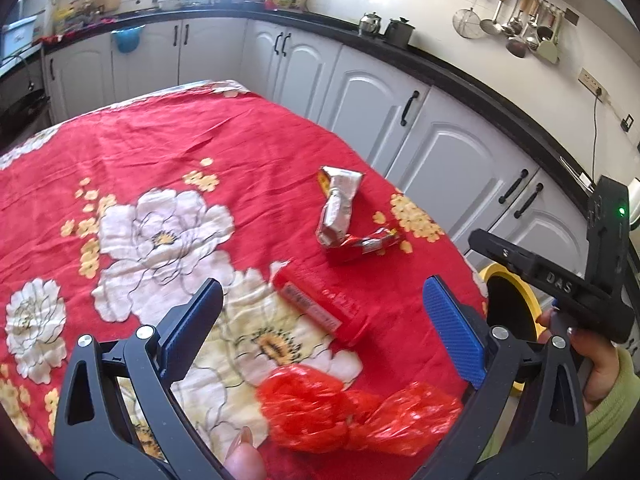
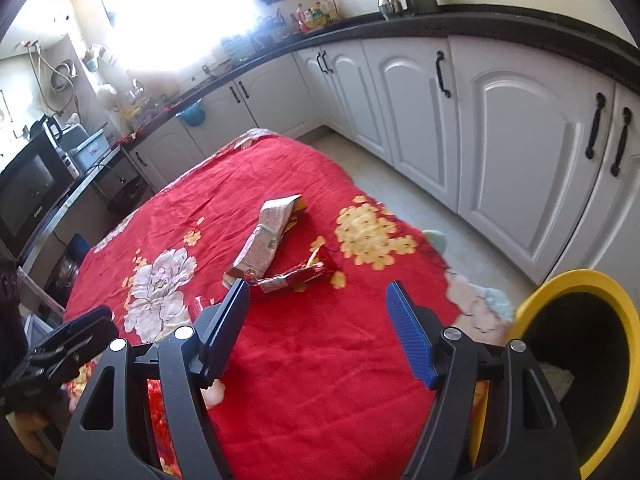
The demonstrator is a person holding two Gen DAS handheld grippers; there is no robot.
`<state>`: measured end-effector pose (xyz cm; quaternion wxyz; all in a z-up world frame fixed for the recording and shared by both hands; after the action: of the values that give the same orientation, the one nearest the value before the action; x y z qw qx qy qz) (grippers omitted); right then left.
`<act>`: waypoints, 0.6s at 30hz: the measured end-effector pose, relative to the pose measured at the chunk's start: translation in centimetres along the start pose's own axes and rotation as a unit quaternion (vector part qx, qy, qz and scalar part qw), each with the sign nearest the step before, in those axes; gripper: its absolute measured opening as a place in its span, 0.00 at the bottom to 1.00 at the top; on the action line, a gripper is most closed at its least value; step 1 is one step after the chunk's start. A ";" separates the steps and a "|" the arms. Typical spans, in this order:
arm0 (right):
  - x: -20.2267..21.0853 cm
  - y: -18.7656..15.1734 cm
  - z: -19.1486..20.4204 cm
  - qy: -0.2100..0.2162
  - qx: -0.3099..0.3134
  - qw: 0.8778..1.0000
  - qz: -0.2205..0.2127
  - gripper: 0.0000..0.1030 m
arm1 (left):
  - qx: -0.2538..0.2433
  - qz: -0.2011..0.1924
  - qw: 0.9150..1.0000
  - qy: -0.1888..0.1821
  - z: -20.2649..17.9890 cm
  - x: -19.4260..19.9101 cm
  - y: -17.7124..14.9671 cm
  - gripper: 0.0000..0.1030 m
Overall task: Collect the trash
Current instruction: 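Move both grippers back over the table toward the red bag and wrappers, then grasp the red plastic bag with the left gripper while the right grasps a red wrapper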
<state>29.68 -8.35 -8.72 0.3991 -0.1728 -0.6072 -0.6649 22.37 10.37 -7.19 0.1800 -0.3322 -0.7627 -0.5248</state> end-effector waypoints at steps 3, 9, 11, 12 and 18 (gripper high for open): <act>-1.1 0.0 0.9 -0.001 0.004 1.000 0.006 0.66 | -0.001 -0.005 1.000 -0.001 0.5 0.3 -0.4 0.89; -3.8 0.0 1.9 -0.012 0.005 1.000 0.023 0.66 | -0.001 0.010 1.000 -0.005 1.5 0.1 -2.7 0.89; -5.0 -0.1 2.1 -0.018 0.000 0.999 0.033 0.66 | 0.005 0.017 1.000 -0.008 1.8 0.0 -3.5 0.89; -5.6 -0.2 2.1 -0.020 -0.003 0.999 0.038 0.66 | 0.008 0.020 1.000 -0.009 1.9 -0.1 -3.8 0.89; -9.1 -0.5 2.2 -0.030 -0.031 0.996 0.077 0.55 | 0.035 0.037 0.998 -0.026 2.3 -0.4 -6.2 0.89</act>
<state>34.37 -3.43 -15.10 0.4255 -0.2508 -0.5828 -0.6453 18.51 10.94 -12.54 0.1915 -0.3672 -0.7723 -0.4816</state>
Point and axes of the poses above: each gripper's, at about its wrist camera, not at the fingertips, and x roughly against the way its jaws point, z to its left, y to its top, the point moved 9 cm from there along -x, roughly the way its jaws point, and after that the axes turned 12 degrees about -y, right-handed, at the moved point
